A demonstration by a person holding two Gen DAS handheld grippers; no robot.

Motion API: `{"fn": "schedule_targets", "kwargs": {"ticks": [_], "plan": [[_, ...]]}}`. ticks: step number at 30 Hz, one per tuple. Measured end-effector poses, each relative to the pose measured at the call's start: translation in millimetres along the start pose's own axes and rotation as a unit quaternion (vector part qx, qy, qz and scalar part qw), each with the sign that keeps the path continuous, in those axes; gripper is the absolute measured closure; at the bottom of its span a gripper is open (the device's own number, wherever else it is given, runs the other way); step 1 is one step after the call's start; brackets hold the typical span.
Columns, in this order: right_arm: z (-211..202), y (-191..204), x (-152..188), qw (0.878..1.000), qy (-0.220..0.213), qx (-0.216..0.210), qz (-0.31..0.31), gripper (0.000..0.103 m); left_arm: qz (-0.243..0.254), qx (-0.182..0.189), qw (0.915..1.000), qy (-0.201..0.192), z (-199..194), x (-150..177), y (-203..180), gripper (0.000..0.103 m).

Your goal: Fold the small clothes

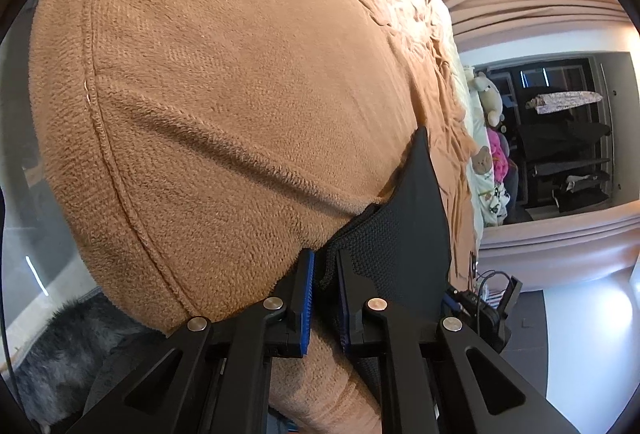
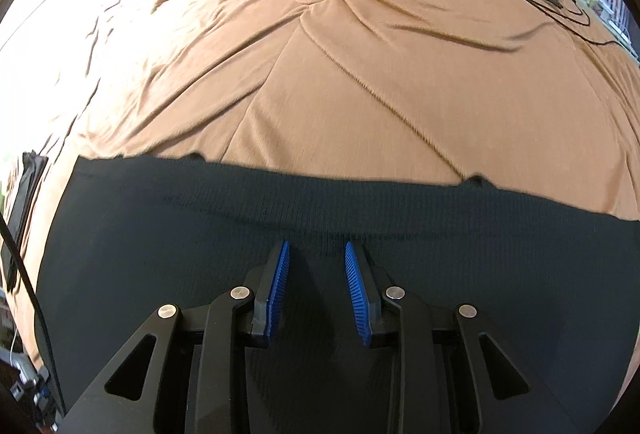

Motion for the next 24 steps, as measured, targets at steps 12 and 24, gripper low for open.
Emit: {"fn": "schedule_targets", "kwargs": {"ticks": [12,24], "plan": [[-4.2,-10.8,-6.4,1.000,0.004,-0.012,0.011,0.077,0.001,0.006,1.0000,-0.001,0.4,-0.1,-4.5,0.095],[-55.5,-20.9,45.6,0.999,0.004,-0.048,0.002,0.077,0.007,0.054,0.9985,0.005,-7.3,-2.1,-23.5,0.095]]}}
Point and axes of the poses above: each gripper's, at about its wrist camera, not at the fingertips, and z roughly the way its jaws point, y to its left, x to its underside, the point moved 7 cm from there along z, roughly the way its jaws point, and after that the axes turned 13 degrees about x, right-handed, at the moved point
